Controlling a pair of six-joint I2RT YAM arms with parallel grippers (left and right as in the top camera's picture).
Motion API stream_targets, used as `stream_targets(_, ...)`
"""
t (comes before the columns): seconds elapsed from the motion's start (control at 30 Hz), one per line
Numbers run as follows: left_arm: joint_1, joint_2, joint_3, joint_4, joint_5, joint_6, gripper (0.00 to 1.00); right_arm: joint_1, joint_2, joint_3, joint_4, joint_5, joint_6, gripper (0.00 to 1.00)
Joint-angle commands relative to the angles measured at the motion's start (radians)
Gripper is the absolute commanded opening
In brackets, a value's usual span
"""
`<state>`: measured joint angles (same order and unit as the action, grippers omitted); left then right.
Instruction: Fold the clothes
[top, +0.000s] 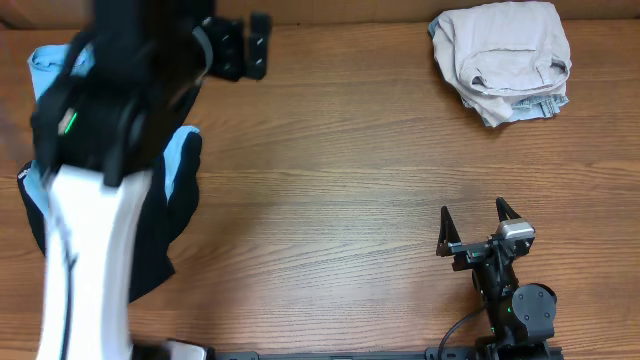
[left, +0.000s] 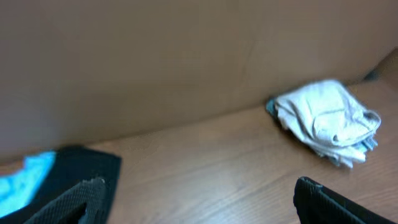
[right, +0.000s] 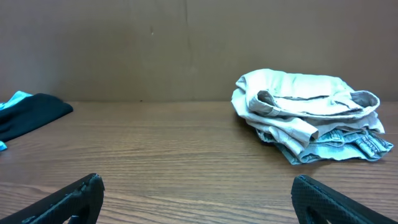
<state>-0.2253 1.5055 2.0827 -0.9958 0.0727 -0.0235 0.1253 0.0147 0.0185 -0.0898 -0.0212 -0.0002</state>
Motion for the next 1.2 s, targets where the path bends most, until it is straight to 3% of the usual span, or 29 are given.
stream_targets(0.0,0.047,-0.140,-0.233,0.071,-0.017,0.050,1.00,0.005,-0.011,-0.010,0.006,0.004,0.000,1.00)
stream_targets(0.37,0.171,-0.679,-1.080,0.531,0.013,0.043,1.00,0.005,-0.011,-0.010,0.006,0.003,0.000,1.00)
stream_targets(0.67,0.182,-1.001,-1.634,0.964,0.013,0.038,1.00,0.005,-0.011,-0.010,0.006,0.004,0.000,1.00)
stream_targets(0.87,0.182,-1.155,-1.844,1.135,-0.010,0.007,1.00,0.005,-0.011,-0.010,0.006,0.004,0.000,1.00)
stream_targets(1.17,0.198,-1.344,-1.982,1.142,-0.048,-0.010,1.00,0.005,-0.011,-0.010,0.006,0.004,0.000,1.00)
